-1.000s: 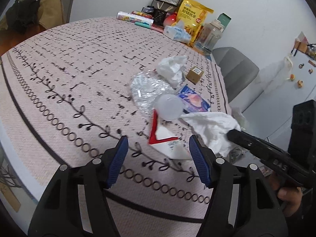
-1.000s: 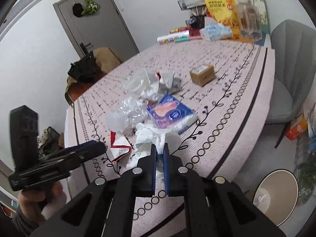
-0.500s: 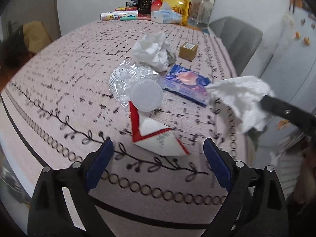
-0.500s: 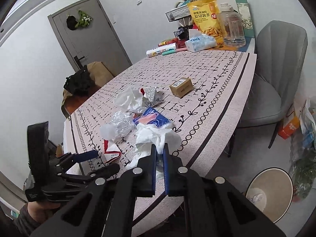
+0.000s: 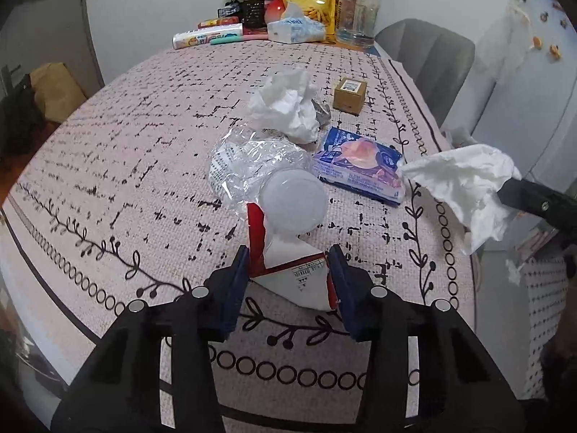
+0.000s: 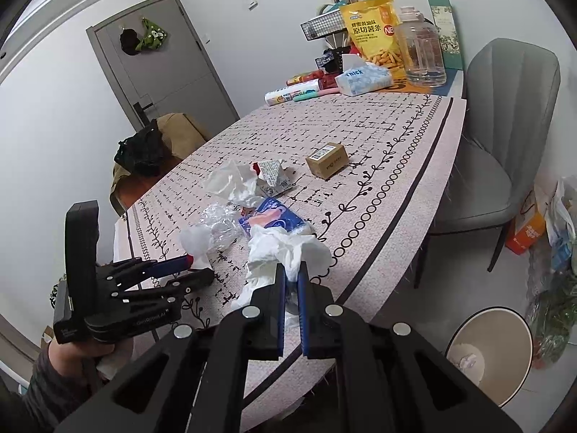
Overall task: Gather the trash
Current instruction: 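Grasp a white tissue with the right tool while the left tool grasps the red-and-white paper piece, then carry both items to the bin while the right tool drops its tissue inside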
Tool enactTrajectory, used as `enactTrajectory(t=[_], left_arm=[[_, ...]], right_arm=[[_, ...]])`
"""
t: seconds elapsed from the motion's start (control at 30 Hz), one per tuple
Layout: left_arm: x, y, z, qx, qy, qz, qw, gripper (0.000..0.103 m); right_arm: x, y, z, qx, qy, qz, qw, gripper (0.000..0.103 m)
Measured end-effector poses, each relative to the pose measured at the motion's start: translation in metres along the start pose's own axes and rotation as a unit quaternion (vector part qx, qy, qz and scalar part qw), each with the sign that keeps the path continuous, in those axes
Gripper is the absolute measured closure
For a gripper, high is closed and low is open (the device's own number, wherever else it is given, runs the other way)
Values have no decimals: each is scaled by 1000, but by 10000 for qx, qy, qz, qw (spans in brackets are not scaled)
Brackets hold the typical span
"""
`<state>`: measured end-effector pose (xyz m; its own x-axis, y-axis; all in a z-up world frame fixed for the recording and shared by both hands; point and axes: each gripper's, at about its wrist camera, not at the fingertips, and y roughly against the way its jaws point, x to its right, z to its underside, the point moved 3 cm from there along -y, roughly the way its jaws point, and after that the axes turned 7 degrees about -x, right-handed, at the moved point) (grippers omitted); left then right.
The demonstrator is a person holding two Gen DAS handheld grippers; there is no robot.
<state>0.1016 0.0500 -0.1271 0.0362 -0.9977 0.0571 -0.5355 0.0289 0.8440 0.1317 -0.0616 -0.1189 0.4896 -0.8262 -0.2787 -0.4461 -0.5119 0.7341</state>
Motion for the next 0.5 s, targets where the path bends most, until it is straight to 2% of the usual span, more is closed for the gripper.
enactTrajectory(t=[0.27, 0.5], left_arm=[[-33, 25, 25, 261, 719, 0, 9971, 59], [-48, 56, 18, 710, 1011, 111, 9923, 59]], right_arm=[[-12, -2, 0, -36, 132, -27, 9999, 96], [-28, -1, -2, 6, 248, -105, 9996, 96]])
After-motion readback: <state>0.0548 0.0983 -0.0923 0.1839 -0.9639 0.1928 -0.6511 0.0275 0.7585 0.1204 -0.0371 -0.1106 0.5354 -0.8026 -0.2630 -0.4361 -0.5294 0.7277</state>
